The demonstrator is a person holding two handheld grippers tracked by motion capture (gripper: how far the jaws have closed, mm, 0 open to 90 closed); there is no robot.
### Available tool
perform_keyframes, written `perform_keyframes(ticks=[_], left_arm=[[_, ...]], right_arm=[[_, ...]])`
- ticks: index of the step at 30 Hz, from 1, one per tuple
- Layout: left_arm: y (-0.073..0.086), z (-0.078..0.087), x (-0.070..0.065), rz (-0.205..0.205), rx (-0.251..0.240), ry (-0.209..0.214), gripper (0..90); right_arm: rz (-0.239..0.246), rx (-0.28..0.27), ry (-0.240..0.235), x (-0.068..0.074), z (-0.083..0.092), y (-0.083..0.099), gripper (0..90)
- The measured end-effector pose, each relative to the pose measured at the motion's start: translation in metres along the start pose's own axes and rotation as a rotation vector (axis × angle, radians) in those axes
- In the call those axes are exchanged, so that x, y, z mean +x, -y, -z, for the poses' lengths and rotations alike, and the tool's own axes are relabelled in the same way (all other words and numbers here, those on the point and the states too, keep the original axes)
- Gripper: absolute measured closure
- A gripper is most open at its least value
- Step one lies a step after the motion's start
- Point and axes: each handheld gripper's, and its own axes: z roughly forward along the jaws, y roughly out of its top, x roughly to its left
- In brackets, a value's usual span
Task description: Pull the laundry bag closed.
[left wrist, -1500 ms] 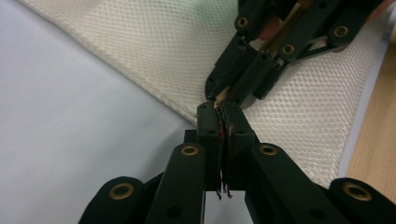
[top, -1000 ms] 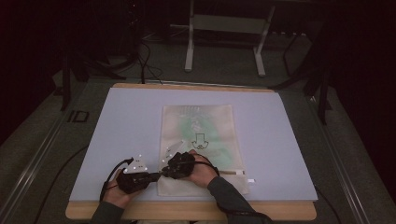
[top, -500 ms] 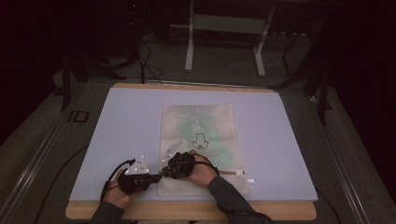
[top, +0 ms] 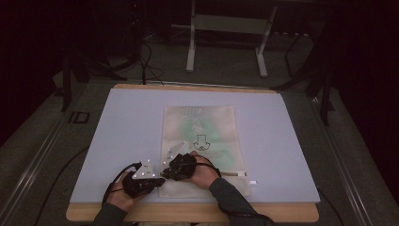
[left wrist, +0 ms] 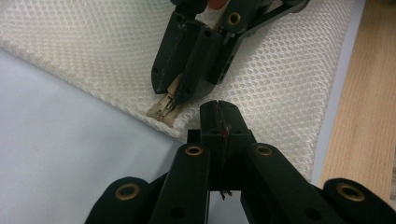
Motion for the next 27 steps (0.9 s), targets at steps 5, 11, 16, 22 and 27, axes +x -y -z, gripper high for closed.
perform_keyframes(ticks=[5,11,16,22,27], left_arm=[[0.0008,-0.0005,-0.0010,0.033,-0.005,-0.011,89.8],[0.0011,-0.0003,-0.0008,0.052,-0.003,-0.012,89.9],[0.0010,-0.0003,-0.0008,0.054,-0.001,-0.013,90.0],[-0.0004,-0.0005,-0.0029,0.041,0.007,-0.027,89.9],[-0.0036,-0.0009,-0.0091,-0.028,0.025,-0.068,89.6]], right_arm=[[0.013,0.008,-0.001,0.0000,0.0023,0.0021,81.8],[0.031,0.025,0.002,0.0007,0.0056,0.0035,82.0],[0.053,0.046,0.008,0.0019,0.0089,0.0041,82.0],[0.055,0.043,0.008,0.0023,0.0095,0.0059,82.1],[0.039,0.037,-0.002,0.0011,0.0084,0.0066,82.1]])
